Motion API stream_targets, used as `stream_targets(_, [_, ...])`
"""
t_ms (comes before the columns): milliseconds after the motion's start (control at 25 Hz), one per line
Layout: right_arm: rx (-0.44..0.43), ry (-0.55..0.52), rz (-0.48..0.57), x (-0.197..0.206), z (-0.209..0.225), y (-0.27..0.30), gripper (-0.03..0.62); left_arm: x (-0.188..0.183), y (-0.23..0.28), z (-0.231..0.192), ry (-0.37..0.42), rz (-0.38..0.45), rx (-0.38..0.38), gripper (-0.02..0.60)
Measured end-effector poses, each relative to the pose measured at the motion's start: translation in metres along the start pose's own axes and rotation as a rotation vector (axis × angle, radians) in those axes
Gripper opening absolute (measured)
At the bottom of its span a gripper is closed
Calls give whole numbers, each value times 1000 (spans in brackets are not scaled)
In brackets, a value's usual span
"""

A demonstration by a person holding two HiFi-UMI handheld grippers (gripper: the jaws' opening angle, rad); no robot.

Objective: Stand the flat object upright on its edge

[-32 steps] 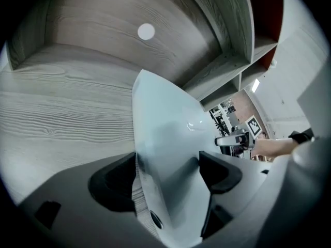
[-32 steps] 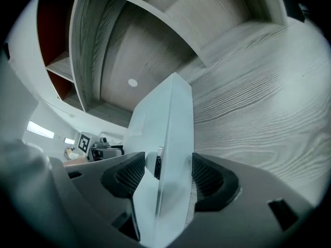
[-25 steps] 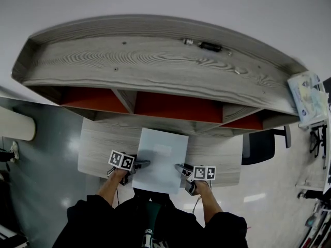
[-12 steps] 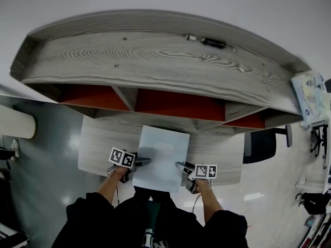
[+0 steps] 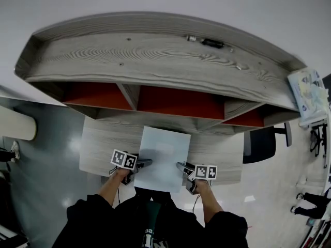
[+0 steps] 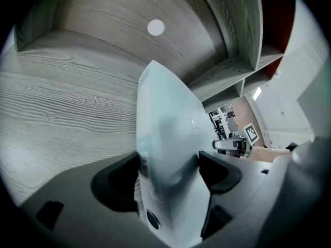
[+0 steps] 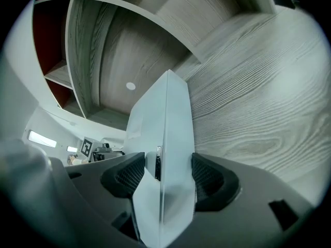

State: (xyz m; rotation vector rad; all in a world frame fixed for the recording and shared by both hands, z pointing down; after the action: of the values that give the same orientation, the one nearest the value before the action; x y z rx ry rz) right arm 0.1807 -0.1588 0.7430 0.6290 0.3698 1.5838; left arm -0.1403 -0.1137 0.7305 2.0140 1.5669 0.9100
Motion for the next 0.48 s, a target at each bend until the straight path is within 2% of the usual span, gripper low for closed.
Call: stream_targets(480, [-6,-74,36,-1,-21,-15,261,2,-19,18,59,51,-7,370])
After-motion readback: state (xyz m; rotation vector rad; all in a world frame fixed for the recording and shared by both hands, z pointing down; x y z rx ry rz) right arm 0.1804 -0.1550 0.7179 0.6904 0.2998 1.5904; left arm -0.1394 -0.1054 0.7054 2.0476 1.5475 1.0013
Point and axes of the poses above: the fingertips, and each gripper's own axes: y forward along the fingers, z to its right, x out of its underside, the point moved 10 cm from there along -y, backward along the fingers
